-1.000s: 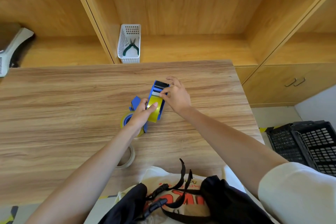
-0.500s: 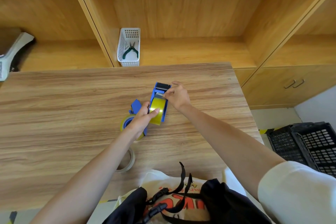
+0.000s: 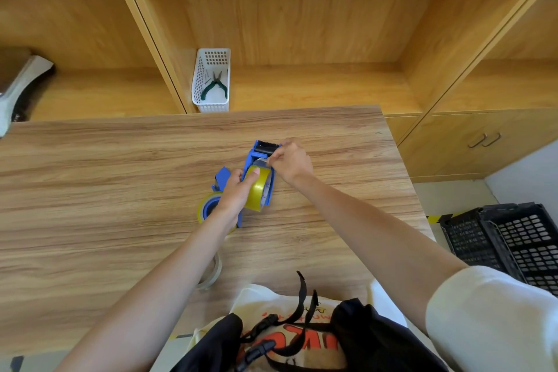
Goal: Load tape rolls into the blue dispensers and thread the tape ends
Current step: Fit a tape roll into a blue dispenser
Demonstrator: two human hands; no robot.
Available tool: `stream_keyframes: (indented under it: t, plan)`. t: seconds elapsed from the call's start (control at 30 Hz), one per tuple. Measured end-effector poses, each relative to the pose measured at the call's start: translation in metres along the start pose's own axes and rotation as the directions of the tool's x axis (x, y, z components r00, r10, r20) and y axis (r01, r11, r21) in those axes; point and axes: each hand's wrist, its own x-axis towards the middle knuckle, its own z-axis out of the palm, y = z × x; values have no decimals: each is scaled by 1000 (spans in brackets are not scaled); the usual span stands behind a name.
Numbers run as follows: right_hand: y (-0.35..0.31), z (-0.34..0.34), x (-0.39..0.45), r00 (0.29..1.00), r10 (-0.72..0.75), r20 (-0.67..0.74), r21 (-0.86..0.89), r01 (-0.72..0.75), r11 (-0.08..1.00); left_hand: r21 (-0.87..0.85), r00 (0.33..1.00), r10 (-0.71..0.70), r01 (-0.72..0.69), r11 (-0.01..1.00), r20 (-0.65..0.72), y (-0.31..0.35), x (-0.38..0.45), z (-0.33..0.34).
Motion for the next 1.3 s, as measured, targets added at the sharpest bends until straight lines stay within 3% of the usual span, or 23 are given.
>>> stream_keyframes:
  t: [0.17, 0.33, 0.43, 0.6, 0.7, 0.8, 1.03, 1.3]
  plan:
    - [-1, 1, 8, 998, 29, -60, -125, -36, 991, 19, 999, -20, 20, 1000, 39, -4, 5, -1]
    - [0, -1, 12, 994, 77, -71, -50, -81, 995, -77, 966, -26, 48, 996, 256, -24, 26, -17]
    - [1, 1, 14, 994, 100, -54, -11, -100, 995, -77, 951, -45, 72, 994, 307, -48, 48, -26]
    - [-2, -5, 7, 996, -63, -62, -45, 60, 997, -237, 974, -80, 131, 963, 211, 5, 3, -13]
    - [-2, -6, 5, 990, -134, -30, -89, 131, 987, -97, 996, -54, 60, 993, 67, 4, -1, -9]
    - [-1, -5, 9, 994, -103, 19, -117, 105, 988, -7, 1000, -26, 26, 1000, -11, 0, -4, -7]
    - [-3, -5, 7, 994, -57, 94, -226, 77, 971, -5, 992, 33, -33, 999, -121, -3, -8, 1]
    - [-5, -9, 12, 995, 75, 71, -43, -72, 997, 41, 997, 55, -53, 998, -60, 1, -5, 0]
